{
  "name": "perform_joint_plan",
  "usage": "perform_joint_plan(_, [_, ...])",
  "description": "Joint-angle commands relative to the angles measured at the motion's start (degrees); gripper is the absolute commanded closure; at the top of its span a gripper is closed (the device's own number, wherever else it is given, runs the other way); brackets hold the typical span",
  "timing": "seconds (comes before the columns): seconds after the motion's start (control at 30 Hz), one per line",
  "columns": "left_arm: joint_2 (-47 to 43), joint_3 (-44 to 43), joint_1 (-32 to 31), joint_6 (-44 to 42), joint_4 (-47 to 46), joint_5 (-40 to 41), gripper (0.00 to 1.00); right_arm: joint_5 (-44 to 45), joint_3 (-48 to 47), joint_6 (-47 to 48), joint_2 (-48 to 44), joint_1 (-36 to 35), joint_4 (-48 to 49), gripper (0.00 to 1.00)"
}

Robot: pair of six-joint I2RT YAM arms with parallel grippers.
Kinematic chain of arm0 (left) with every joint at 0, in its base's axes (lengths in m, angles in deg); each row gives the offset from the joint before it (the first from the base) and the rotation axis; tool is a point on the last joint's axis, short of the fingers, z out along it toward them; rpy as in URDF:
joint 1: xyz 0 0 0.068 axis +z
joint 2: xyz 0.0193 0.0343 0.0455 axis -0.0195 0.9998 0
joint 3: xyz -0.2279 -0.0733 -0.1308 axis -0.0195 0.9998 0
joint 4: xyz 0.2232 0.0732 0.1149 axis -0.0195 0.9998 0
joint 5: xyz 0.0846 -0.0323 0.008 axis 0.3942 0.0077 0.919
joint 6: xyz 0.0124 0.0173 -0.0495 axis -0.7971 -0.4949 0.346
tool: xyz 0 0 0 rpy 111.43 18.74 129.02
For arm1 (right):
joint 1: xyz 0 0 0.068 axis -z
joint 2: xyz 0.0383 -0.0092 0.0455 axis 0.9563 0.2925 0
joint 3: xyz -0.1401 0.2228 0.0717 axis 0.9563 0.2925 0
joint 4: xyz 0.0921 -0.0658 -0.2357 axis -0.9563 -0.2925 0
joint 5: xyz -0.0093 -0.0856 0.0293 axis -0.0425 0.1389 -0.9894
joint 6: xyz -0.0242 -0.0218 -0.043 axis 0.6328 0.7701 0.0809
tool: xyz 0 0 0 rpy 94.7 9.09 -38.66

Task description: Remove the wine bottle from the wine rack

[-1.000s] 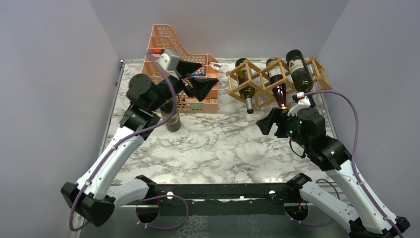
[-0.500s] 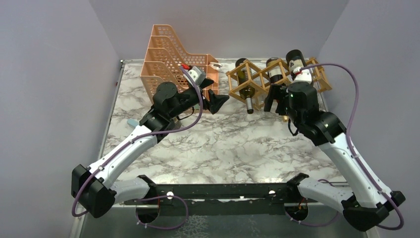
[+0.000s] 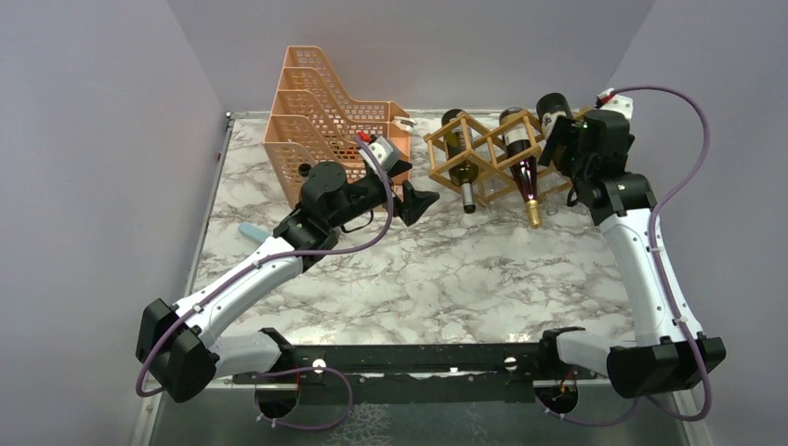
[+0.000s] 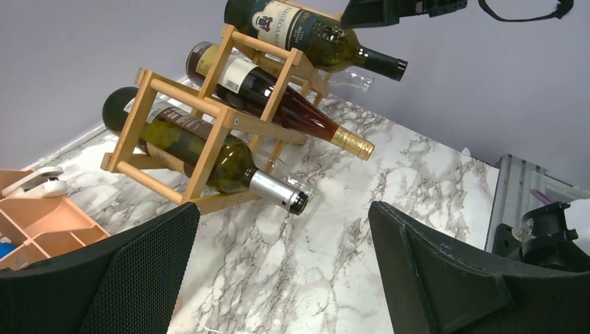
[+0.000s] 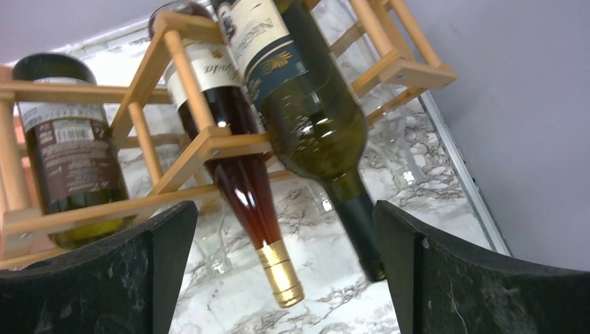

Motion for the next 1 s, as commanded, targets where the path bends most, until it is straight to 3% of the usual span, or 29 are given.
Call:
perform_joint_plan(0.0, [-0.1,0.6,-0.7,1.1,-2.6,-0.5,0.01,-15.4,-0.5,2.2,0.0,8.7,4.8,0.00])
perform_joint_plan(0.33, [-4.1,1.8,-4.9,-3.6,-2.4,3.4,0.01,-34.6,2.5,3.0,5.0,19.4,6.8,0.00])
perform_joint_plan(0.53, [-6.5,3.1,-7.8,-7.2,-2.1,7.5,0.01,-36.4,6.3,4.7,5.3,23.5,8.4,0.02])
perform_joint_plan(0.97, [-7.4,4.2,-10.2,-9.6,-2.1,10.3,0.01,-49.4,8.4,4.6,8.7,26.0,11.2,0.33])
